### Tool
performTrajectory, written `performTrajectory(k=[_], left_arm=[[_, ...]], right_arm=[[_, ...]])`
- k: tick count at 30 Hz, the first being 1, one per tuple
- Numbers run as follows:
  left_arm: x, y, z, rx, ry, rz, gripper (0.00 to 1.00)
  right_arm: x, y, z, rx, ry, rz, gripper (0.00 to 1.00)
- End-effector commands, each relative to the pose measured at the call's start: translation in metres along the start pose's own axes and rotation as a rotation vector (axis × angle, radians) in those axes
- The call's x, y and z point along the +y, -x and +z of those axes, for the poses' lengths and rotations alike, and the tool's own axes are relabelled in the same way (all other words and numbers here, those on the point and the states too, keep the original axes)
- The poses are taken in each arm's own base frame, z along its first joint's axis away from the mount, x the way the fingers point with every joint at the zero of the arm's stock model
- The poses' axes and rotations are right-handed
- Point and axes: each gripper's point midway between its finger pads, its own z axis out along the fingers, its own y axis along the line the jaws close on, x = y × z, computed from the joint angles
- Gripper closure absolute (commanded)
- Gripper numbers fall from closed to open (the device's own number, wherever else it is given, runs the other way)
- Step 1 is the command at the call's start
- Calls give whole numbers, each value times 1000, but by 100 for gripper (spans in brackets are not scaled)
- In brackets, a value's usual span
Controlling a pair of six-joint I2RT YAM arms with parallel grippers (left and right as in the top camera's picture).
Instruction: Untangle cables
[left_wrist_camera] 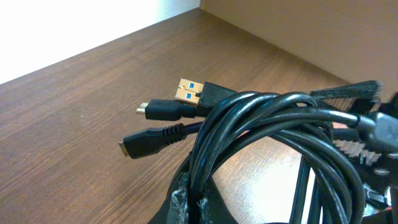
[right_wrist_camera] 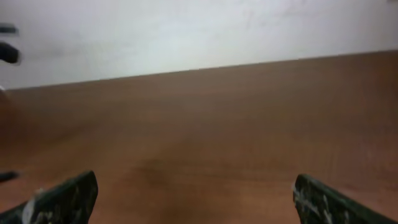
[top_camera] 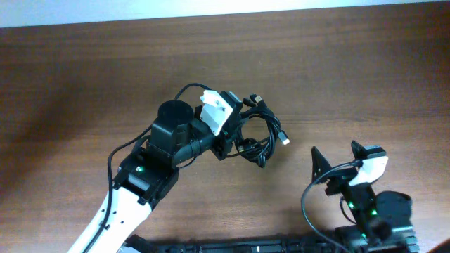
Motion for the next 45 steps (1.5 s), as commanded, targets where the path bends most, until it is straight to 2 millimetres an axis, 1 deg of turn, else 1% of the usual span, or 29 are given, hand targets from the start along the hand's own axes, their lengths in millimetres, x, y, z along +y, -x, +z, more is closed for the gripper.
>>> performTrajectory(k=[1, 4, 8, 10, 12, 14, 17, 20, 21, 26, 32, 40, 45], left_arm=[[-9, 25, -8, -75, -30, -4, 100], [-10, 39, -10, -130, -37, -72, 100], [-11, 54, -12, -187, -57, -226, 100], [-11, 61, -13, -211, -74, -331, 100], [-11, 64, -14, -220, -82, -378, 100], [-12, 64, -14, -222, -86, -395, 100], [-12, 64, -14, -222, -87, -395, 100], [-13, 64, -14, -220, -91, -395, 100], [-14, 64, -14, -218, -99, -393, 100], [-32, 63, -16, -189, -200, -378, 100], [-43, 61, -17, -174, -260, -324, 100], [-44, 58, -15, -163, -266, -325, 100], [-54, 52, -6, -139, -291, -293, 100]], right_arm=[[15, 27, -17, 49, 33, 46, 1], [35, 44, -20, 126, 115, 60, 1], [59, 71, -15, 201, 222, 80, 1], [63, 84, -8, 215, 234, 84, 1], [64, 93, -3, 207, 236, 82, 2], [67, 101, 0, 189, 257, 77, 2], [80, 109, -2, 158, 329, 66, 1], [93, 114, -7, 145, 415, 52, 1], [95, 114, -8, 147, 423, 53, 2], [95, 113, -8, 147, 424, 53, 1], [96, 119, -7, 123, 430, 44, 1], [101, 120, -10, 123, 465, 42, 1], [101, 120, -10, 123, 464, 42, 1]])
